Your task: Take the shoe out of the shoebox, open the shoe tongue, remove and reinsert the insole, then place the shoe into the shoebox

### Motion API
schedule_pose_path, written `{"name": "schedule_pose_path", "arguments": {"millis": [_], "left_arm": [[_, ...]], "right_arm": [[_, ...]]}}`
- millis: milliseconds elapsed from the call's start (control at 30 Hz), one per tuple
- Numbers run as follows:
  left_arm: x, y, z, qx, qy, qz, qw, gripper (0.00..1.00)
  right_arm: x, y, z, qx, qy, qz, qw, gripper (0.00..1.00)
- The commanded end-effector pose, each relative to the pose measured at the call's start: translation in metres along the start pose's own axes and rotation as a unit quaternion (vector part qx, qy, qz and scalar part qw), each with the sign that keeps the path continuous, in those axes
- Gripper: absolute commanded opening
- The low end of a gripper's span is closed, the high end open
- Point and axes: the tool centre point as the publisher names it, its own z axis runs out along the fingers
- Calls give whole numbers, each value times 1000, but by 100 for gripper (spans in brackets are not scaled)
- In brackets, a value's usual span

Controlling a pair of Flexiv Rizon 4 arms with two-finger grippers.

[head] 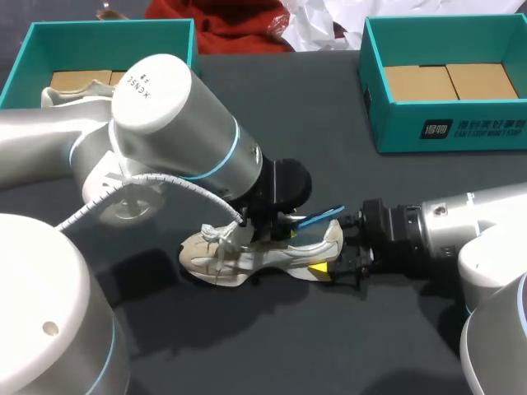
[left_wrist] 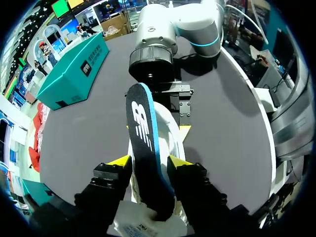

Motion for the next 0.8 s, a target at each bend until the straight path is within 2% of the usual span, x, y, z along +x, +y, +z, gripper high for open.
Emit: {"name": "schedule_pose_path", "arguments": {"millis": [33,367,600,800], "left_arm": [[5,5,-4,19,-9,1,1000,46],[12,-12,-8,62,-37,-2,997,48],[22,-19,-5,72,-69,-14,995,50],[24,-24,0,75,-100,-25,992,52]], "right_arm": [[1,1,0,2,-1,0,1000,0],[1,1,0,2,-1,0,1000,0],[1,1,0,2,-1,0,1000,0],[1,1,0,2,-1,0,1000,0]]}}
